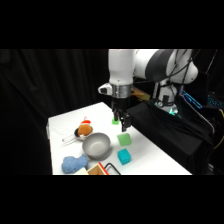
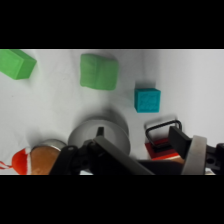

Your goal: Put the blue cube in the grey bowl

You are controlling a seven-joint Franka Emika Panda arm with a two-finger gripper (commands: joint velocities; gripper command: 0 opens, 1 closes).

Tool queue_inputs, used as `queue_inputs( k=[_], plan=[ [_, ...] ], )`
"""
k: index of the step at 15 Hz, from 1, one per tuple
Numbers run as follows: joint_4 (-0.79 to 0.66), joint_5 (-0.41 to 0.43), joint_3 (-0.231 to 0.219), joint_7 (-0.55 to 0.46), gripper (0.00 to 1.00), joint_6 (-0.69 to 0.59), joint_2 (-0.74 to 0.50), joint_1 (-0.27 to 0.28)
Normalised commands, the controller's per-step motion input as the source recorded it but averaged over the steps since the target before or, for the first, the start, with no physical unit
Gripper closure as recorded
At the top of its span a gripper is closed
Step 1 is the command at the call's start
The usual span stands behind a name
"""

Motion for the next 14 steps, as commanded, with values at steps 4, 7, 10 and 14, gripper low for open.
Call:
queue_inputs(
  k=[4, 7, 10, 14],
  plan=[
    [-0.02, -0.038, 0.005, 0.20, 0.00, 0.34, 0.18, 0.076],
    [-0.01, -0.041, -0.034, 0.14, 0.00, 0.30, 0.17, 0.081],
    [0.00, -0.012, -0.052, 0.10, 0.00, 0.26, 0.16, 0.103],
    [0.00, -0.012, -0.074, 0.10, 0.00, 0.26, 0.14, 0.132]
  ],
)
